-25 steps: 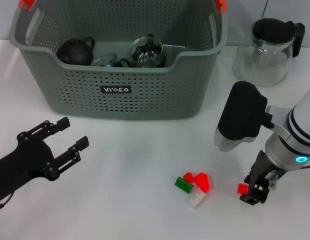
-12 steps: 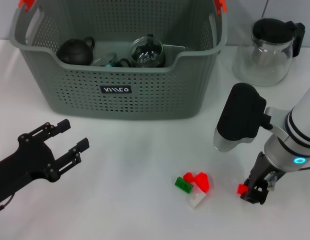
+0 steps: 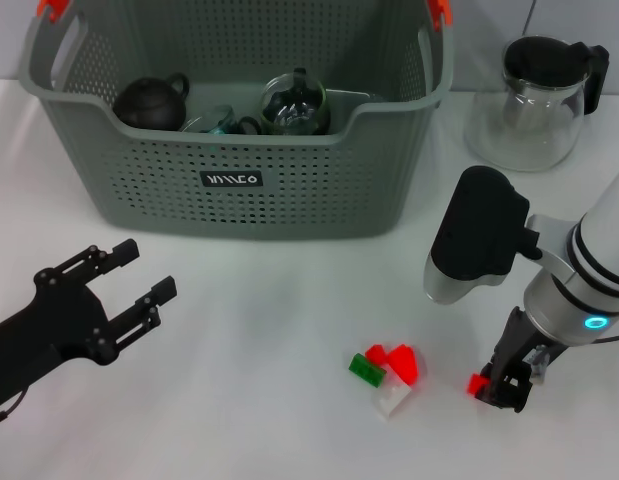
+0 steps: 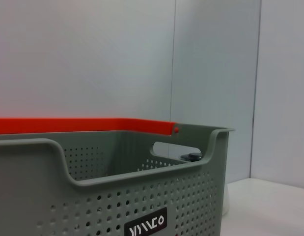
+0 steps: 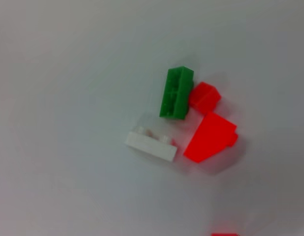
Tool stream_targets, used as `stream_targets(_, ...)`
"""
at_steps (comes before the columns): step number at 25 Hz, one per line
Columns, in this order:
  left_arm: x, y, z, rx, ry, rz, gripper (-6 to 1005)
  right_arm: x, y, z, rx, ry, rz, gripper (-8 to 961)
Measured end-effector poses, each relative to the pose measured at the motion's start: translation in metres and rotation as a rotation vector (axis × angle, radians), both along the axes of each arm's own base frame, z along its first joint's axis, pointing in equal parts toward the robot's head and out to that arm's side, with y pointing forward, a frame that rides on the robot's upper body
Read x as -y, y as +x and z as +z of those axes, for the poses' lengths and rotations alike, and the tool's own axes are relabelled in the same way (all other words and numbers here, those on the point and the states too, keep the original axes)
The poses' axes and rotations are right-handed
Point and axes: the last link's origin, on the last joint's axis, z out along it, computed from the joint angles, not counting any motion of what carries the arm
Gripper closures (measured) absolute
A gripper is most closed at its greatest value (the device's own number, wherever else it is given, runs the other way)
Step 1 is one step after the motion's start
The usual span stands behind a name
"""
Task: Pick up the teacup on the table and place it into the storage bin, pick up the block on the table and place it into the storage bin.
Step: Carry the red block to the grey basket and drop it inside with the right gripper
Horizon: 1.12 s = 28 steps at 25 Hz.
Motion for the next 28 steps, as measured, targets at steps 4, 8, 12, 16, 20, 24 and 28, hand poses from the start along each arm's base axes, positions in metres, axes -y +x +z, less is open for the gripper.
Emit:
stream_targets(4,0.0,0.0,0.0,0.001,0.002,0.001,370,-0.003,-0.004,0.004,-0.028,0.017,-0.008,719)
stream_targets(8,0.0,0.0,0.0,0.001,0.003,0.002,370,-0.008,-0.022,0.024,-0.159,0.071,-0.024,756)
stream_targets(12,0.001,-0.001,0.001,0.002,0.004,0.005,369,-0.007,-0.043,0.057,-0.373,0.086,0.001,746)
stream_targets(16,0.001,-0.001,0.001,0.002,0.005,0.006,369,-0.004,-0.057,0.087,-0.575,0.111,0.033,736)
stream_targets(20,0.0,0.0,0.001,0.002,0.005,0.002,369,-0.008,-0.073,0.109,-0.781,0.138,0.072,727)
stream_targets(24,-0.002,0.002,0.0,0.008,0.003,-0.005,369,-0.028,-0.096,0.123,-0.979,0.274,0.119,717)
stream_targets(28,-0.004,0.004,-0.001,0.013,0.001,-0.01,370,-0.059,-0.118,0.116,-1.028,0.418,0.135,707)
